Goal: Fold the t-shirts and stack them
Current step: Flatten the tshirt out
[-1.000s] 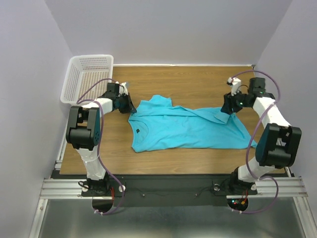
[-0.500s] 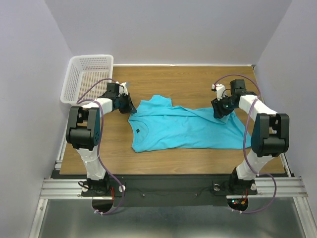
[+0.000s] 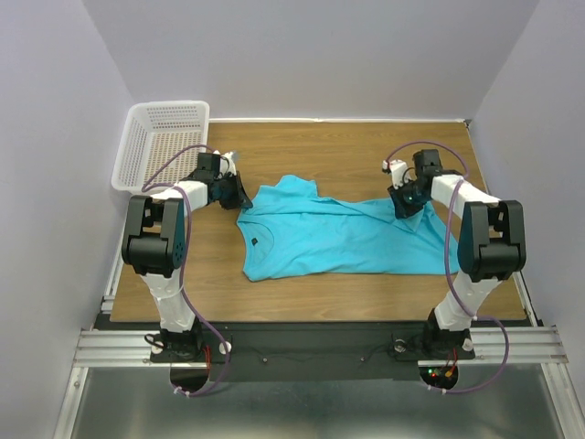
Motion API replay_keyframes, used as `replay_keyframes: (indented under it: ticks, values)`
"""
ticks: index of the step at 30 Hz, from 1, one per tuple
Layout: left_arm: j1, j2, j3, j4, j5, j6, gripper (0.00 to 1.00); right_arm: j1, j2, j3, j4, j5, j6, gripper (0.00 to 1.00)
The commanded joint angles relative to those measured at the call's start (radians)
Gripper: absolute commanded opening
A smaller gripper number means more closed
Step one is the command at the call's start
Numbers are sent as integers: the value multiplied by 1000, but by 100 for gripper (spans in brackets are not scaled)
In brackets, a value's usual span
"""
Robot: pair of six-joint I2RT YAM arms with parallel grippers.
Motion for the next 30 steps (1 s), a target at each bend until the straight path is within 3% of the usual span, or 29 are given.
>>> replay_keyframes:
  ticks: [1, 9, 18, 30]
  values:
    - [6, -34, -4, 8, 18, 16, 0, 7, -31, 47, 56, 65, 42, 1]
    - [7, -41, -2, 8, 20, 16, 0, -77, -136, 111, 137, 85, 278, 1]
    - [23, -53, 8, 18, 20, 4, 0, -235, -131, 154, 173, -9, 508, 1]
    - [39, -51, 31, 41, 97, -6, 0, -237, -88, 91, 160, -133, 352, 0]
